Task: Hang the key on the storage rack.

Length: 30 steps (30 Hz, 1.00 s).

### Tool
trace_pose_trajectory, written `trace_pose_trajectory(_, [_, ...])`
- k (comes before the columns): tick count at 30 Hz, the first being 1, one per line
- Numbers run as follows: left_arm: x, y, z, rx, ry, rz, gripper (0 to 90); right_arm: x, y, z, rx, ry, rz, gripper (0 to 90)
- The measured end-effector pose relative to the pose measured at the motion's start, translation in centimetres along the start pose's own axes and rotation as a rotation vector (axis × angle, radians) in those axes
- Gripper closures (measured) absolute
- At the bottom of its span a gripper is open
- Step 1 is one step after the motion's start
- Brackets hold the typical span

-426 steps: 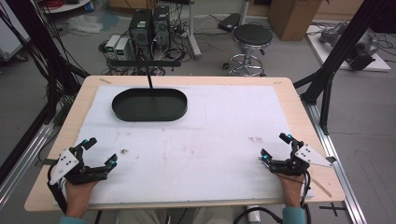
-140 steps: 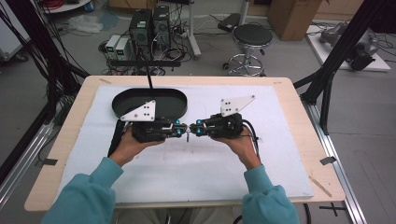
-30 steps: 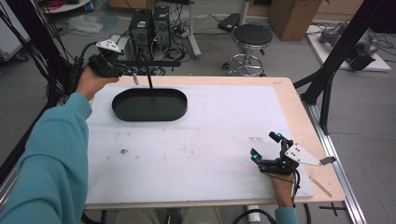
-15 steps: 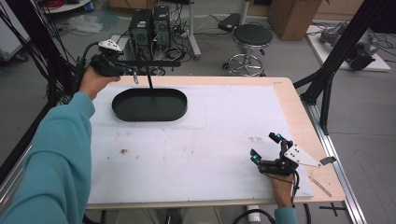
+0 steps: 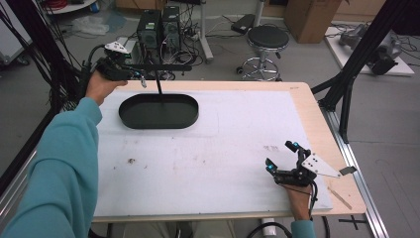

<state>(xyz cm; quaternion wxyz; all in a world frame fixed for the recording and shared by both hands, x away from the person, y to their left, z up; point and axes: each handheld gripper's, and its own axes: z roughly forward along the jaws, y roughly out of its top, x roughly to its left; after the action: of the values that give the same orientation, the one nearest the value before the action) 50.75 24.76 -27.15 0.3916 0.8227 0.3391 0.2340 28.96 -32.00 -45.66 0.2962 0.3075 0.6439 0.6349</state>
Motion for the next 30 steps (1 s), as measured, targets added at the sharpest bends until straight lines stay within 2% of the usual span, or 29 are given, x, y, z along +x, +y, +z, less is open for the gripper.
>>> trace_pose_trajectory(15, [0.1, 0.1, 0.6, -0.009, 0.049, 0.004, 88.2, 0.0, 0.0, 0.0, 0.000, 0.001, 0.000, 0.6])
trace_pose_trajectory(18, [0.1, 0.1, 0.7, -0.017, 0.068, 0.001, 87.5, 0.0, 0.0, 0.0, 0.000, 0.000, 0.000, 0.6])
trace_pose_trajectory(19, [0.1, 0.1, 0.7, -0.021, 0.088, 0.003, 86.7, 0.0, 0.0, 0.0, 0.000, -0.002, 0.000, 0.6])
trace_pose_trajectory(20, [0.1, 0.1, 0.6, -0.031, 0.109, -0.007, 83.0, 0.0, 0.0, 0.0, 0.001, -0.005, 0.000, 0.6])
trace_pose_trajectory(22, [0.2, 0.2, 0.4, -0.047, 0.143, -0.024, 70.1, 0.0, 0.0, 0.0, 0.000, -0.004, -0.001, 0.6])
trace_pose_trajectory(25, [0.2, 0.2, 0.1, -0.078, 0.173, -0.024, 51.0, 0.0, 0.0, 0.0, -0.002, -0.003, 0.000, 0.6])
trace_pose_trajectory(26, [0.2, 0.2, 0.0, -0.102, 0.167, -0.027, 45.8, 0.0, 0.0, 0.0, -0.002, -0.002, 0.000, 0.6])
trace_pose_trajectory(27, [0.2, 0.2, -0.3, -0.142, 0.143, -0.029, 40.7, 0.0, 0.0, 0.0, -0.002, -0.001, 0.001, 0.6])
trace_pose_trajectory(30, [0.0, 0.4, -1.0, -0.190, 0.116, -0.043, 25.4, 0.0, 0.0, 0.0, -0.003, -0.001, -0.005, 0.6])
